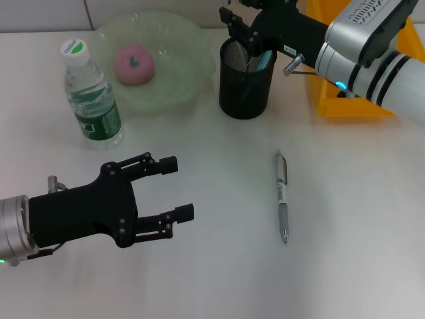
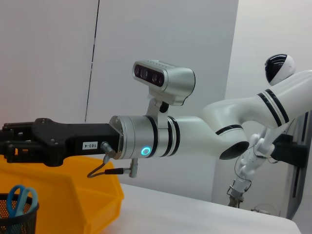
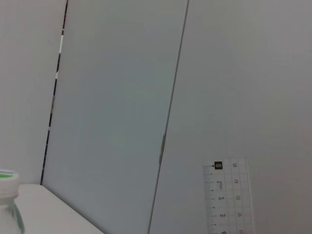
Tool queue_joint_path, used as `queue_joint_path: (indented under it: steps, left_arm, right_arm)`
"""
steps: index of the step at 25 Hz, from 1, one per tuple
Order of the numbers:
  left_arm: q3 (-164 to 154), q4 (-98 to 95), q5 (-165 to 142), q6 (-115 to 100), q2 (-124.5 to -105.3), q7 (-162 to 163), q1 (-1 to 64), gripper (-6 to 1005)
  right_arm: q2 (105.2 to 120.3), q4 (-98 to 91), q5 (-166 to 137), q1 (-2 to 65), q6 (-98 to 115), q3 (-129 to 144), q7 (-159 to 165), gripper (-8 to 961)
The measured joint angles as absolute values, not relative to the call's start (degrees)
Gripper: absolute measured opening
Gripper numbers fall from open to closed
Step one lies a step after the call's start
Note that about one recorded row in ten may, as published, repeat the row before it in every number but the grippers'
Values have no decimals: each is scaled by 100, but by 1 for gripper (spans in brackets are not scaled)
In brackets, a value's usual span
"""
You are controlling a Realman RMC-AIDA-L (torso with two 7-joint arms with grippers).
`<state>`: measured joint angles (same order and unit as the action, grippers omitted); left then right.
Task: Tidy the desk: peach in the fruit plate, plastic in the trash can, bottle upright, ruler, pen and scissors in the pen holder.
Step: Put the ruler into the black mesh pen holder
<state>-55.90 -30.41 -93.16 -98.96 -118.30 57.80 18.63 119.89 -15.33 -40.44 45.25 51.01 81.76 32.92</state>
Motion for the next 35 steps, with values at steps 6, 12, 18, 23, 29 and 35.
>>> queue_joint_path:
  steps: [6,12,18,23,29,35]
  left_arm:
    - [-5590,-3041,-9316,-9896,-11831,5761,1863,802]
    - [-5590,-3041,-9316,-9896,-11839,5733,1856,802]
    - [-5590,-3041,-9316,-9896,-11839,5736,1846,802]
    - [-5590,-3041,-9316,-9896,-11839,5738,1843,802]
    - [-5590,-3041,-9316,-9896,-11839,5738,1837,802]
    - [-5590,-3041,-9316,-9893,-11839,5738,1837,802]
  right_arm:
    - [11988,-1569,-4056,4504,5139,8253,3264,413]
    - [11988,-1574,-4034,4456,5146,8266,3236,416]
    - [11988,-1581,-4033,4439,5152,8263,3234,419]
    - [11988,-1586,-4027,4392,5292,8213,3234,421]
    - [11988,-1593,-4024,4323,5342,8203,3234,501]
    - [11969,-1798,-3682,3966,6020,8173,3597,719]
